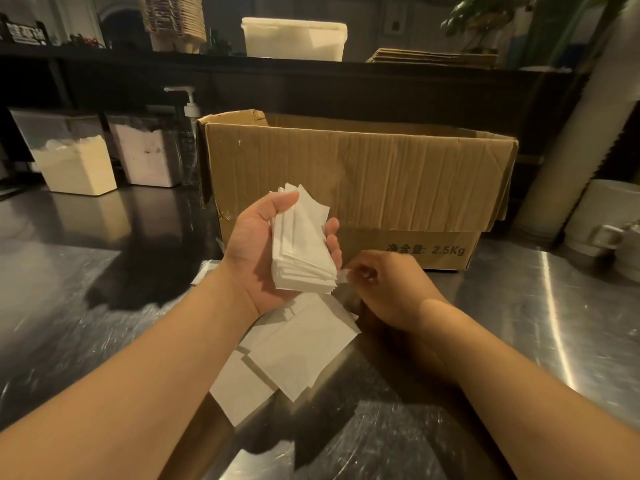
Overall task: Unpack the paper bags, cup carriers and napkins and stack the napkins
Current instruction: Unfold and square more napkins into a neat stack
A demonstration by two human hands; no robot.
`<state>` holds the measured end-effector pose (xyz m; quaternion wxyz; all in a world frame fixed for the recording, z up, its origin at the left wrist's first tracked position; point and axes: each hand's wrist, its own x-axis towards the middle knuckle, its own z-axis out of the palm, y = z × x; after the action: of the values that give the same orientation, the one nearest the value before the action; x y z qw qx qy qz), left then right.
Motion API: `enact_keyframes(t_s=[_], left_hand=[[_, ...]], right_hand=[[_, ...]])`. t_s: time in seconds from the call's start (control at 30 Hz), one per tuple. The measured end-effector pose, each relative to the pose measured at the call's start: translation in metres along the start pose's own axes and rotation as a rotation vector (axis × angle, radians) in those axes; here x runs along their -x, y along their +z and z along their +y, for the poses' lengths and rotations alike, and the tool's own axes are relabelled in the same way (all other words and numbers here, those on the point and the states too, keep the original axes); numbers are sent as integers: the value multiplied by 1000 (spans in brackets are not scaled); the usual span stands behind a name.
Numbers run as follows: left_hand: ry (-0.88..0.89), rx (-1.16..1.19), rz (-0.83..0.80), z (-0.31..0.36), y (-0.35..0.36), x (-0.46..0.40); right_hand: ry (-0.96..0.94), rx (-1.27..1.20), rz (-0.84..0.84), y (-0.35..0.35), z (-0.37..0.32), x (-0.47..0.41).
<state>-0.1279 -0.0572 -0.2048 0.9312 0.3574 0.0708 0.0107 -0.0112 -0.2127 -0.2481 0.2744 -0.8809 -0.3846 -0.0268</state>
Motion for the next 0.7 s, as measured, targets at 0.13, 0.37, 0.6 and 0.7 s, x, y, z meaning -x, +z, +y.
enact_keyframes(t_s=[0.13, 0.37, 0.6, 0.7], left_hand=[[5, -1, 21, -1, 1, 0], [10, -58, 60, -3, 2, 0], [64, -215, 34, -5, 7, 1], [-17, -314, -42, -10, 7, 1]], right_hand=[[136, -362, 120, -11, 0, 1], [39, -1020, 25, -48, -10, 11], [-125, -1191, -380, -72, -13, 22], [-157, -1032, -256, -65, -21, 22]])
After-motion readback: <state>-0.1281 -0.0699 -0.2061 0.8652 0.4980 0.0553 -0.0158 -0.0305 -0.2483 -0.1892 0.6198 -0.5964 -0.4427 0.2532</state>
